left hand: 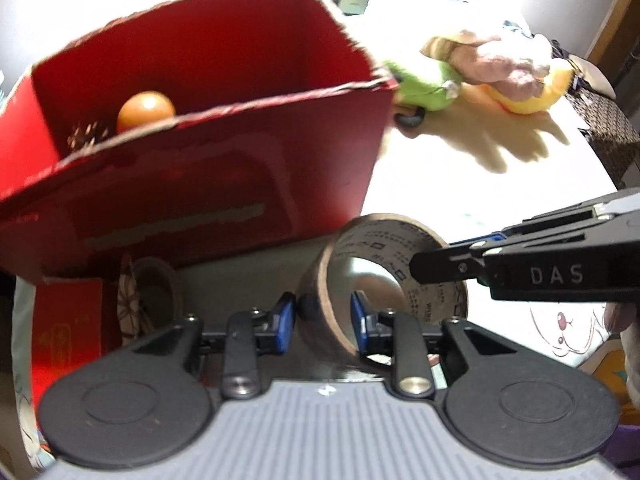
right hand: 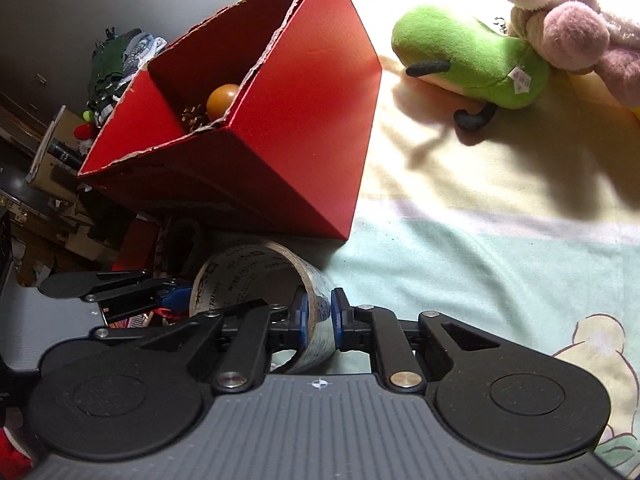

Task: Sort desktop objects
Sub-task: 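Lift the tape roll with the right gripper and carry it toward the red box, then lower the tape roll into the red box and open the right gripper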

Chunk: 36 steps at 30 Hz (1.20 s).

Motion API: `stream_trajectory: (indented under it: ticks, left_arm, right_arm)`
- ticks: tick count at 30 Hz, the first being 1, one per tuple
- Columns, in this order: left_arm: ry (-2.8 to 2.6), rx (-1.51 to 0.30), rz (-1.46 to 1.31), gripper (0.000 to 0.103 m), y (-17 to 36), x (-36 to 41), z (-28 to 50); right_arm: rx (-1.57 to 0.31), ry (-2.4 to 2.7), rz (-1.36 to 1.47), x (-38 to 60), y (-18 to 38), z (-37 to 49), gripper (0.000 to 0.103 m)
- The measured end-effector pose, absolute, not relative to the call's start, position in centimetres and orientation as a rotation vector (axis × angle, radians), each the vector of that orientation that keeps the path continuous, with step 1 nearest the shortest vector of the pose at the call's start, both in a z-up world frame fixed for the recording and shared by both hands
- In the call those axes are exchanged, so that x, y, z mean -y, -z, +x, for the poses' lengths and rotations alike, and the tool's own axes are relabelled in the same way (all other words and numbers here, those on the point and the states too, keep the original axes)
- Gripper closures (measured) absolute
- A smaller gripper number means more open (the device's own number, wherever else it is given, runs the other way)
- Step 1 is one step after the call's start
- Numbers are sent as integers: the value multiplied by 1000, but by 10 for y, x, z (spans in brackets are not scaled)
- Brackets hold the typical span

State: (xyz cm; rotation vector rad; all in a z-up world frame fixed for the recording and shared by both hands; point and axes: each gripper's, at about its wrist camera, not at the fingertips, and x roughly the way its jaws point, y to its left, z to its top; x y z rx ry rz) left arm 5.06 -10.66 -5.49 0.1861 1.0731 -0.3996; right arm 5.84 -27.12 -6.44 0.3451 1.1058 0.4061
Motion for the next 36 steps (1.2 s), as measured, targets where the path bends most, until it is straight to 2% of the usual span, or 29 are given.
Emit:
stream_trajectory:
  ticks: [12, 22, 29, 36]
  left_arm:
    - [605, -946, 250, 75, 13, 154, 48]
    - [697, -748, 236, 75, -44, 180, 65]
    - [648, -648, 221, 75, -80, 153, 86]
    - [504, -625, 199, 75, -89, 103, 114]
  right_arm:
    - [-1017, -299, 362, 312, 30, 33, 91]
    - [-817, -148, 361, 343, -16, 18, 91]
    - [-684, -134, 338, 341, -49, 33, 91]
    - [-608, -219, 311, 311, -69, 70, 92]
